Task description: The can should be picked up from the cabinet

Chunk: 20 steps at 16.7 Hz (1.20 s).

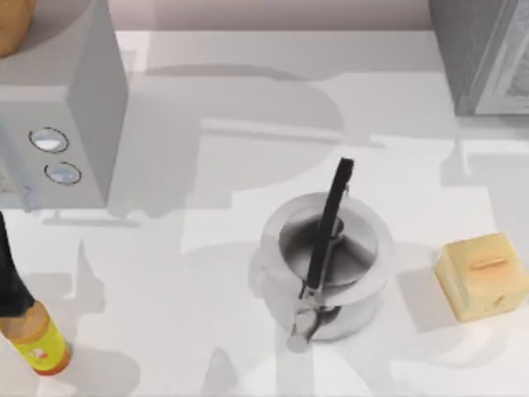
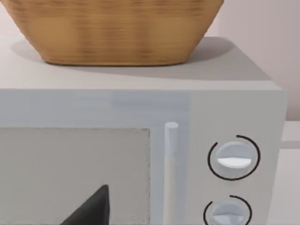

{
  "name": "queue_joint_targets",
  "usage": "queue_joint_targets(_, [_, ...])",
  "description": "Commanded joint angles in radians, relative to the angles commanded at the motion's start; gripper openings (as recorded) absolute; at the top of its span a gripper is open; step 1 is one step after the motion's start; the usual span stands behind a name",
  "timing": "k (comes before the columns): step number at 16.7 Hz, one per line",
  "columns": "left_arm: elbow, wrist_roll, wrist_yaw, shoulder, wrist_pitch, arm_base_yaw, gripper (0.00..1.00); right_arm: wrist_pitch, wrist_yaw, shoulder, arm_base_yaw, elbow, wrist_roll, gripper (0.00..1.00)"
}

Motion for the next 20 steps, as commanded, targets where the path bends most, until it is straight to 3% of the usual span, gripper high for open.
queue_joint_targets(5, [0.0, 0.0, 0.0, 0.0, 0.0, 0.0, 1.0, -0.095, 0.048, 0.315, 0.043, 0.44, 0.005, 1.0])
queue_joint_targets(9, [0.0, 0.0, 0.0, 0.0, 0.0, 0.0, 1.0, -0.143, 0.072, 0.468, 0.062, 0.649, 0.006, 1.0])
queue_joint_targets(17, [0.0, 0.0, 0.0, 0.0, 0.0, 0.0, 1.0, -0.15, 0.08, 0.499, 0.066, 0.689, 0.007, 1.0])
queue_joint_targets(20, [0.0, 0.0, 0.0, 0.0, 0.0, 0.0, 1.0, -0.097, 0.145, 0.497, 0.13, 0.64, 0.005, 1.0])
